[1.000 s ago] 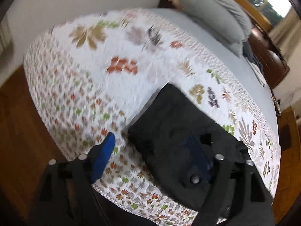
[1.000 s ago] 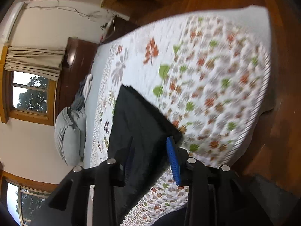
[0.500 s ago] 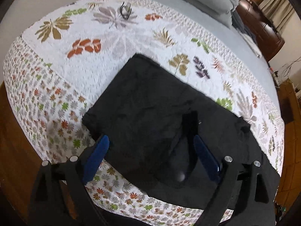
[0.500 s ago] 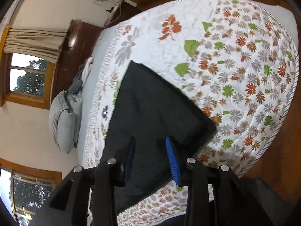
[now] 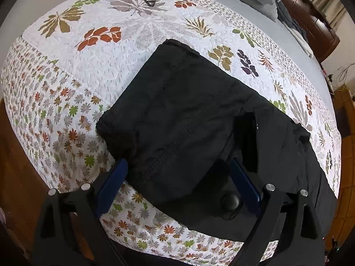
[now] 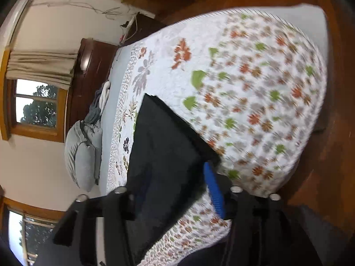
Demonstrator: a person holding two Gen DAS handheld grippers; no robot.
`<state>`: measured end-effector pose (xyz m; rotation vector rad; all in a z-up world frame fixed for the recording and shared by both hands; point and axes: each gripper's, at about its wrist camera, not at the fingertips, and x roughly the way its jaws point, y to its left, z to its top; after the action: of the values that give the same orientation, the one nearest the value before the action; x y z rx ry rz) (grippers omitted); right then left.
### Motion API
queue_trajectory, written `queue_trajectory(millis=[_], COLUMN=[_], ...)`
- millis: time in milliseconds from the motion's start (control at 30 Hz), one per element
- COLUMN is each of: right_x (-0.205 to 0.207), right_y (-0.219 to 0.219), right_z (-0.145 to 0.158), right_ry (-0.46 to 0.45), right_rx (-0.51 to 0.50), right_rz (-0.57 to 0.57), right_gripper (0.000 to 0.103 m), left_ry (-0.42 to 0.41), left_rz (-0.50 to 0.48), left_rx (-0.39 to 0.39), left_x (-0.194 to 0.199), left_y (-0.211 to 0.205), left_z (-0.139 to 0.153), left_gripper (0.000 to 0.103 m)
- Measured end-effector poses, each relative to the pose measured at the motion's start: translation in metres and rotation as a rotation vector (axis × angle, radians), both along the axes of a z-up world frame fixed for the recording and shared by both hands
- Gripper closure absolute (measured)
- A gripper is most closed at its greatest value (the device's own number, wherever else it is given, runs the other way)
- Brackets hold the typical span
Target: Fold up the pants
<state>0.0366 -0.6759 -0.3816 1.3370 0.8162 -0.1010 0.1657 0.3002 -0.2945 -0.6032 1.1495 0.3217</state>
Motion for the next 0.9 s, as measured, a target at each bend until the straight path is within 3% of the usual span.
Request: queue_trajectory(millis=[567,733,900], right_x=[0.019,0.027,0.026], right_y=[0.013,0.015,0.011], right_z=[-0.044,-0.034,-0.047], right_ry=[-0.048,-0.102,-0.105], right_rx=[0.099,0.104,0.135], right_rz=[-0.012,-0.014,-0.031], right_gripper=[0.027,0.027,0.032], left_ry=[0.016,0.022,0.025], left_rz=[0.053,0.057,0.058], left_rx=[0.000,0.012,0.020], left_x=[-0.002,0.001,0.003], left_y=[-0.005,-0.006,-0.006], left_z=[-0.004,-0.006,-0.007], left_gripper=[0.007,0.006,0.005])
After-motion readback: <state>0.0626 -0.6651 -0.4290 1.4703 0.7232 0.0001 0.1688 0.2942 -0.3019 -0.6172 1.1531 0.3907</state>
